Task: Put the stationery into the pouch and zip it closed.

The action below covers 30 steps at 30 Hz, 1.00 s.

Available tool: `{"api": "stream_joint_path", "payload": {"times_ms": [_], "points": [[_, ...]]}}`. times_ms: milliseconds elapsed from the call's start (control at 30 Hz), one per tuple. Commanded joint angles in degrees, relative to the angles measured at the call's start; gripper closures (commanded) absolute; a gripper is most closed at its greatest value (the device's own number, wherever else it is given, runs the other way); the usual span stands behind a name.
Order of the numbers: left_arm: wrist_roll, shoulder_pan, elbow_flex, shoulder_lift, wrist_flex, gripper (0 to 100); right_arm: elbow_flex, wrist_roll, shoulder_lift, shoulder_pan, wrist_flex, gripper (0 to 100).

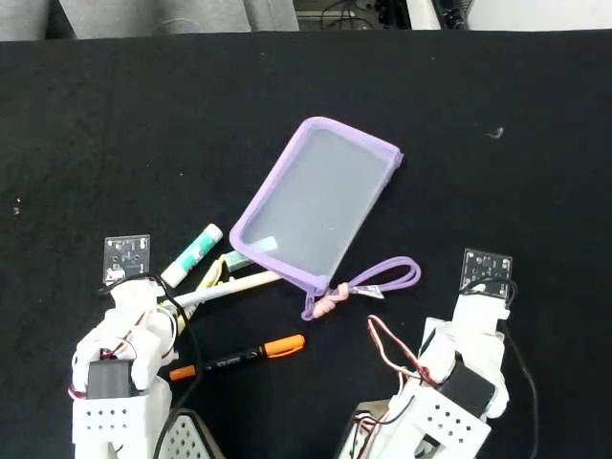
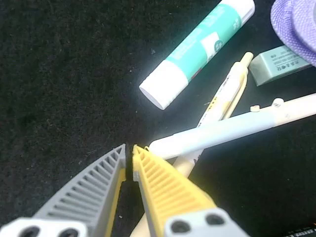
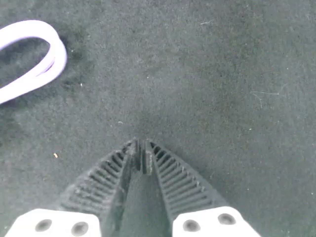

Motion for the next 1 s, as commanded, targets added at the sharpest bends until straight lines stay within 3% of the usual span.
{"api": "stream_joint_path", "payload": {"times_ms": [0, 467, 600, 867, 967], "points": [[-0.26, -0.31, 1.36, -0.35, 0.18, 96, -0.04, 0.18, -5.58, 0.26, 0.44, 98.6], [-0.26, -0.31, 1.36, -0.35, 0.18, 96, -0.22, 0.88, -5.41, -4.57, -0.97, 98.3], [-0.26, -0.22, 1.36, -0.35, 0.18, 96, -0.31, 13.63, -5.41, -6.24, -8.18, 98.3], [-0.26, -0.31, 1.36, -0.35, 0.18, 96, -5.58, 13.98, -5.32, -20.13, -5.80, 98.2], [-0.26, -0.31, 1.36, -0.35, 0.18, 96, -5.41, 13.80, -5.32, -26.81, -5.80, 92.7]]}}
